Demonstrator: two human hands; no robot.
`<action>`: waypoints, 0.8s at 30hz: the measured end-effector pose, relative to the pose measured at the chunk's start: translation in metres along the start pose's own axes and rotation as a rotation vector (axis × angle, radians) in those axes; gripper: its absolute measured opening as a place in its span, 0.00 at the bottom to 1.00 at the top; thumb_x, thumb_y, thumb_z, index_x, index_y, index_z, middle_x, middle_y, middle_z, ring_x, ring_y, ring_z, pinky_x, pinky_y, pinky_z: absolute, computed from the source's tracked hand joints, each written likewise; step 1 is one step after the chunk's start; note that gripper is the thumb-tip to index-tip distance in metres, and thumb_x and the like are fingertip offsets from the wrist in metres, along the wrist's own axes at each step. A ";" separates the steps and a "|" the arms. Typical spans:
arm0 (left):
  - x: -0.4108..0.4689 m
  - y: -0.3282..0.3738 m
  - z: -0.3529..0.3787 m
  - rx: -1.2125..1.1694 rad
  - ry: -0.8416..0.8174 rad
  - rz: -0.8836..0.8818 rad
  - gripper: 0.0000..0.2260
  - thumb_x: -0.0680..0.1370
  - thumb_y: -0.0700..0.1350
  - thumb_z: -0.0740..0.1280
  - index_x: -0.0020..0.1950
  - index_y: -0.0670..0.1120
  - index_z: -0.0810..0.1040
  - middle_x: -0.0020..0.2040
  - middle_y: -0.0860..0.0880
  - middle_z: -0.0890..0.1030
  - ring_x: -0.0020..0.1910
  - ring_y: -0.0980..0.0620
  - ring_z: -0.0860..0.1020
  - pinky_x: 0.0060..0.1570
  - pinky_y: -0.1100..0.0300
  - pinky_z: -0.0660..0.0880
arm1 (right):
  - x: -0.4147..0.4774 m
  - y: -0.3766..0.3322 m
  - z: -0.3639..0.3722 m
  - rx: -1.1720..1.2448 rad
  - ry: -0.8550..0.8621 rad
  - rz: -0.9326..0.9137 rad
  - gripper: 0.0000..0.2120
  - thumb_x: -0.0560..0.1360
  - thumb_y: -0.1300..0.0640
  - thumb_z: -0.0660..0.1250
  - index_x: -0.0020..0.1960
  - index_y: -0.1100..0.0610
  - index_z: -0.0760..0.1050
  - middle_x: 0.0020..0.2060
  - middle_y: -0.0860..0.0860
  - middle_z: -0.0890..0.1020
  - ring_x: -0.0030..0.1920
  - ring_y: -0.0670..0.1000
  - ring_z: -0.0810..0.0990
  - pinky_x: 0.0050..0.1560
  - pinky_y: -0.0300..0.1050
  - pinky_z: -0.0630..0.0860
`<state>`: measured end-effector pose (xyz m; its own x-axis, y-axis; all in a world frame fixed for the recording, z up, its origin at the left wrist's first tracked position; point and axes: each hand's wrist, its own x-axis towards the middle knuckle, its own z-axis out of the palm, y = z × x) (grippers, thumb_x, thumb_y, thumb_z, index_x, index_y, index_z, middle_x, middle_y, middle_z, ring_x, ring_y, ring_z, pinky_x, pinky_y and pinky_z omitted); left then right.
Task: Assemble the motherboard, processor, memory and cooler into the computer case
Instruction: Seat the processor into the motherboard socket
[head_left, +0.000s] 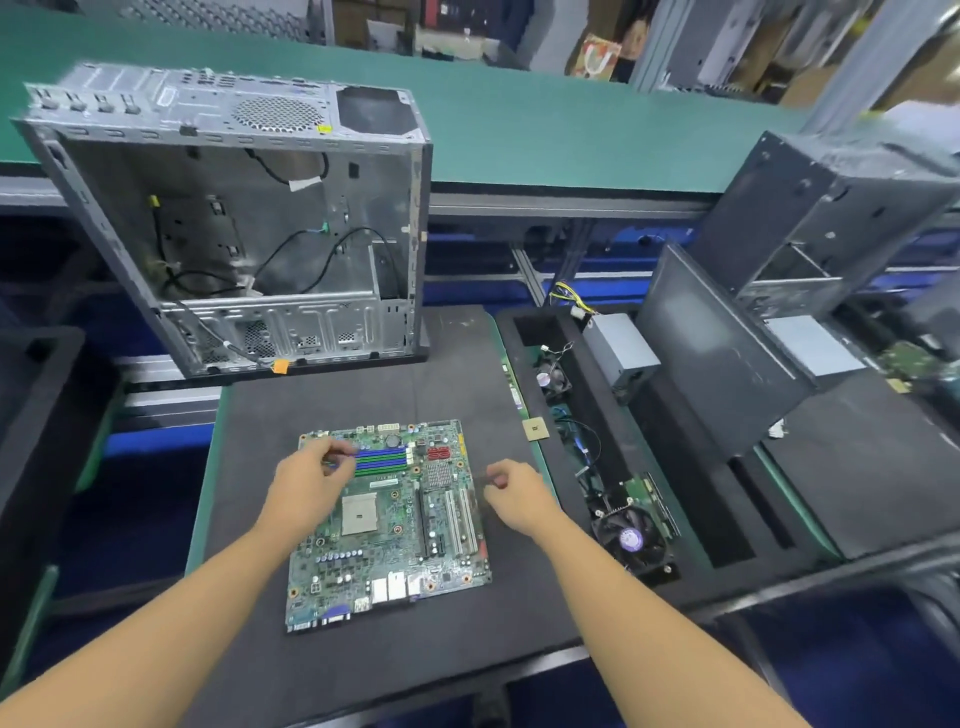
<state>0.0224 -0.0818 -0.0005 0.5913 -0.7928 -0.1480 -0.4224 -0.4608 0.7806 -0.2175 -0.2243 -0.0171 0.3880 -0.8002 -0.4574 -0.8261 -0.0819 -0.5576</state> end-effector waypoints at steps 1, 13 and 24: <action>0.000 0.010 0.006 -0.037 -0.050 0.013 0.06 0.78 0.43 0.67 0.47 0.55 0.79 0.43 0.53 0.81 0.40 0.54 0.79 0.38 0.59 0.76 | -0.002 0.005 -0.009 0.005 0.022 0.004 0.16 0.80 0.57 0.64 0.67 0.54 0.76 0.63 0.53 0.78 0.62 0.54 0.77 0.61 0.44 0.73; 0.011 0.072 0.093 -0.069 -0.257 0.022 0.04 0.76 0.48 0.71 0.48 0.56 0.82 0.44 0.55 0.84 0.44 0.58 0.81 0.48 0.58 0.78 | 0.033 0.069 -0.096 -0.085 0.183 -0.009 0.14 0.79 0.64 0.63 0.63 0.57 0.78 0.53 0.54 0.82 0.47 0.55 0.79 0.52 0.44 0.77; 0.028 0.077 0.119 -0.115 -0.155 -0.127 0.03 0.76 0.47 0.70 0.48 0.55 0.81 0.43 0.52 0.84 0.42 0.51 0.83 0.46 0.50 0.81 | 0.121 0.065 -0.078 -0.508 0.062 -0.327 0.18 0.79 0.60 0.69 0.68 0.56 0.72 0.64 0.51 0.68 0.63 0.56 0.68 0.50 0.51 0.76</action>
<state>-0.0755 -0.1873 -0.0170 0.5178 -0.7876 -0.3340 -0.2649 -0.5189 0.8128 -0.2556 -0.3728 -0.0547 0.6425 -0.7178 -0.2683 -0.7659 -0.5904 -0.2546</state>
